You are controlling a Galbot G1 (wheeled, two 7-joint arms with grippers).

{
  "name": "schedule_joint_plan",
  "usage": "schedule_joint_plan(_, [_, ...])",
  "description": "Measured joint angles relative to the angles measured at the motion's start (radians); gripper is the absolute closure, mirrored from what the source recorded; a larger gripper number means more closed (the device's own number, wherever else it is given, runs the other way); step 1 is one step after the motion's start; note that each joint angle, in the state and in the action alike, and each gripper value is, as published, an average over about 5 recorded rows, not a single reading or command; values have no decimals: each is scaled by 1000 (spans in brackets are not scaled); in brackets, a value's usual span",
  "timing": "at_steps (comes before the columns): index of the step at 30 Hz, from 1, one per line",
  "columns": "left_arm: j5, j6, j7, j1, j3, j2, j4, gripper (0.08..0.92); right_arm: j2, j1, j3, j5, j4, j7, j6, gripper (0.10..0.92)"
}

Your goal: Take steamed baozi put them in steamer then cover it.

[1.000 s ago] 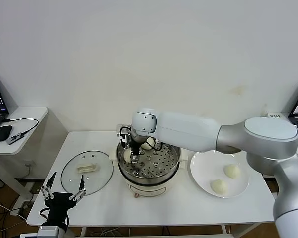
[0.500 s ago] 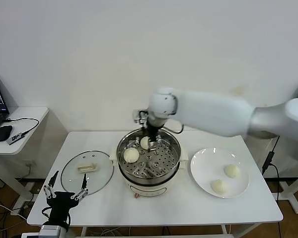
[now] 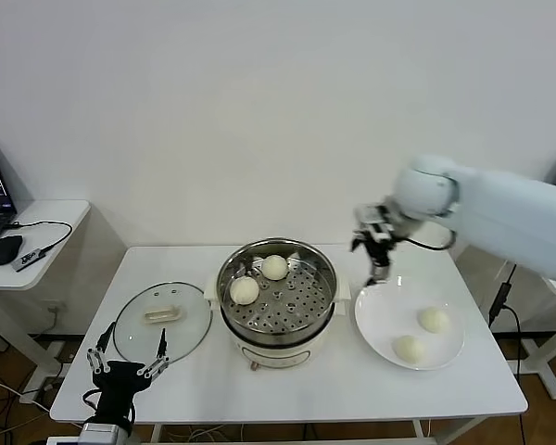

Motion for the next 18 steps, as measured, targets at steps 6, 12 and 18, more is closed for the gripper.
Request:
schedule_joint_plan(6, [12,-1,0,6,5,-8,6,177,-112,-214,162,-100,18,-9,47,203])
schedule_joint_plan(12, [23,-1,-1,13,4,-14,10,177,-164,-414,309,-172,22,-22,68,203])
schedule_joint_plan(18, [28,-5,-3,25,4,-20,13,177,-175,-549,396,-225,6,-23,79,203])
